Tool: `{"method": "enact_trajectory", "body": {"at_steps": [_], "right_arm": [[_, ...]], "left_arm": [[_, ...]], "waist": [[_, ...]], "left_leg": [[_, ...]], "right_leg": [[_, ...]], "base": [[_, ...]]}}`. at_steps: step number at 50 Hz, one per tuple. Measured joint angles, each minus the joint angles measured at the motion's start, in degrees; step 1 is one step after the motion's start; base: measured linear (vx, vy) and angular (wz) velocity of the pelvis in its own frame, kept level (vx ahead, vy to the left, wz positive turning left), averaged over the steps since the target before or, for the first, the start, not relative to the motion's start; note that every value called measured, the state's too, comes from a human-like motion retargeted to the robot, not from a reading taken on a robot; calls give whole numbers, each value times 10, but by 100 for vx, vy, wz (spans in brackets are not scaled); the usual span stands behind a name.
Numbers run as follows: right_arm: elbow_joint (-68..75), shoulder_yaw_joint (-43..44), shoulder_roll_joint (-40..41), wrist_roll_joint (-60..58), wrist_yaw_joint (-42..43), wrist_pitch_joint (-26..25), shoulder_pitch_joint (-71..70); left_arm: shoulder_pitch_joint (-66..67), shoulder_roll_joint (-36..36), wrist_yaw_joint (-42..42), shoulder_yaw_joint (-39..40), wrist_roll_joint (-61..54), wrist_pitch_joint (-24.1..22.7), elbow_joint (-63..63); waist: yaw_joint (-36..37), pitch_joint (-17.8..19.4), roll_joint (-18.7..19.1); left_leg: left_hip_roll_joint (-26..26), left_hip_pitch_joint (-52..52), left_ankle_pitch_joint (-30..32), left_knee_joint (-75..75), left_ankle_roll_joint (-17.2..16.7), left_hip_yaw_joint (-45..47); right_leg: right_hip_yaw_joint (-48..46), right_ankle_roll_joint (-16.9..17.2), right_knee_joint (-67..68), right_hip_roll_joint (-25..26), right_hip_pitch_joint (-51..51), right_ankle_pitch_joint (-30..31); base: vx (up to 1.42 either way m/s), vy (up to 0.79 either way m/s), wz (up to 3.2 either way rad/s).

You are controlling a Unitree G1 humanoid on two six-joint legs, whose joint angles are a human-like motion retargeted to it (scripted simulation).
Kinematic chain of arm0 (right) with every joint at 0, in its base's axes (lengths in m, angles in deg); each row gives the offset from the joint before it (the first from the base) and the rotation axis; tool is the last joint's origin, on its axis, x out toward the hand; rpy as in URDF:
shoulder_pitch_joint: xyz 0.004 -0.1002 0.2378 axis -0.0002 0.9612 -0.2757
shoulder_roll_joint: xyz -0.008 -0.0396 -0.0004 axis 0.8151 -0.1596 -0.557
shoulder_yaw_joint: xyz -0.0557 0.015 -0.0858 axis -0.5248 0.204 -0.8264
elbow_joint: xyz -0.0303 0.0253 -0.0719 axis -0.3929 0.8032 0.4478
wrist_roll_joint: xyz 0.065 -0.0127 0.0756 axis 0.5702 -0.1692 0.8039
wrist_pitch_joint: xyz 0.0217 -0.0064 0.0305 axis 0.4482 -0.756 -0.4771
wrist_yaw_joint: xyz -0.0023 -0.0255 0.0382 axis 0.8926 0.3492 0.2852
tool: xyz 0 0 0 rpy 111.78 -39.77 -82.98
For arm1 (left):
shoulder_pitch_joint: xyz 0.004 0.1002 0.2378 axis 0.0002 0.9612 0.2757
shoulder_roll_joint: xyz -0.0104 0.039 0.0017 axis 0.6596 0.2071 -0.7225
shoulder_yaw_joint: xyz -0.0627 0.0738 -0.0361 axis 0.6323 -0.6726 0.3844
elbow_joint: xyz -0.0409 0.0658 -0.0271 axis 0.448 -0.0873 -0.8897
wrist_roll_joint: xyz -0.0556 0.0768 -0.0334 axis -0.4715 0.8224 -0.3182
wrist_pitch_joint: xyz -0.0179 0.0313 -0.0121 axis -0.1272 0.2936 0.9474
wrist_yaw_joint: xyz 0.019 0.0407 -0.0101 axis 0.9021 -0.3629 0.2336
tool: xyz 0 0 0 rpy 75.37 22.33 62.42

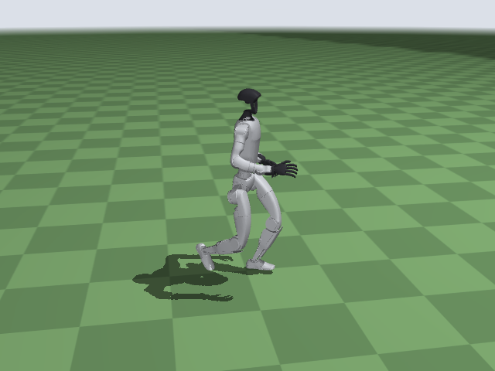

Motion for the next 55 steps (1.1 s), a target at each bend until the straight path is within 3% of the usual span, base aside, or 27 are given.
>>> {"method": "enact_trajectory", "body": {"at_steps": [3, 6, 10, 14, 18, 25, 28, 32, 35, 39, 44, 47, 50, 52, 55], "right_arm": [[23, -13, 12, -16, -13, -4, 29], [69, -27, 27, -34, -25, -14, 60], [173, -43, 47, -58, -35, -27, 77], [252, -46, 39, -60, -50, -25, 110], [271, -34, 10, -39, -75, -17, 151], [256, -6, -5, -7, -84, -14, 195], [231, -1, -2, 1, -71, -12, 187], [189, -4, -1, -1, -44, -9, 140], [160, -8, -9, -10, -18, -15, 75], [121, -1, -11, -9, 6, -16, 17], [79, 8, -5, -5, -1, -6, 3], [71, 4, -2, -16, -13, -3, 8], [84, -10, 13, -32, -19, -9, 26], [118, -20, 27, -40, -24, -18, 34], [194, -40, 42, -46, -37, -27, 44]], "left_arm": [[-22, -8, 18, -1, 11, 1, 0], [-70, -6, 43, -3, 37, 6, 0], [-196, 6, 90, -17, 78, 20, -18], [-299, -1, 113, -31, 82, 29, -27], [-348, -16, 109, -32, 67, 24, -18], [-356, -26, 77, -60, 54, -9, -14], [-324, -30, 53, -75, 57, -10, -19], [-264, -36, 28, -88, 69, 4, -44], [-224, -33, 16, -80, 77, 19, -69], [-151, -22, 2, -53, 70, 23, -78], [-79, -18, -18, -22, 52, 17, -90], [-66, -24, -17, -18, 50, 21, -94], [-78, -28, -6, -26, 69, 24, -101], [-117, -28, 10, -33, 87, 31, -111], [-193, -35, 29, -45, 102, 42, -134]], "waist": [[-19, 1, -10], [-44, 9, -20], [-83, 34, -26], [-132, 40, -17], [-164, 41, 18], [-156, 42, 97], [-137, 43, 117], [-101, 56, 126], [-69, 63, 120], [-33, 59, 90], [-23, 42, 40], [-35, 33, 20], [-51, 34, 11], [-65, 42, 5], [-88, 52, 6]], "left_leg": [[-24, 0, -21, 54, 27, 0], [-40, 13, -80, 126, 66, -6], [-37, 64, -152, 161, 70, -25], [-40, 142, -173, 118, 70, -33], [-23, 239, -159, 54, 60, -35], [95, 342, -73, 69, -36, -51], [141, 340, -17, 164, -51, -59], [199, 285, 23, 337, -33, -59], [222, 194, -15, 421, 8, -63], [183, 86, -77, 363, 38, -50], [80, 40, -71, 130, 13, -21], [27, 43, -58, 66, 12, -18], [7, 46, -83, 128, 42, -20], [-1, 63, -112, 155, 62, -19], [-1, 104, -137, 157, 65, -21]], "right_leg": [[-2, -14, 81, -36, 8, 0], [-2, -46, 189, -73, -3, -14], [21, -104, 318, -97, -82, -47], [40, -140, 354, -95, -205, -116], [20, -132, 261, -55, -285, -159], [-31, -81, -27, 103, -291, -152], [-40, -96, -41, 145, -270, -146], [-45, -142, 11, 168, -238, -193], [-40, -155, 14, 171, -198, -235], [-19, -123, -5, 146, -124, -235], [-4, -51, -4, 69, -42, -144], [-1, -33, 57, 17, -25, -94], [-1, -49, 165, -26, -31, -82], [5, -73, 230, -55, -57, -100], [8, -111, 271, -76, -113, -151]], "base": [[-1, 2, 6], [0, 0, 0], [-5, -3, -8], [-1, 2, -4], [5, 6, -23], [5, -6, -31], [-3, -6, -19], [0, 0, 0], [-1, -2, 16], [1, 2, 13], [3, 6, 14], [0, 4, 12], [0, 0, 0], [-1, 2, -11], [-1, 3, -28]]}}
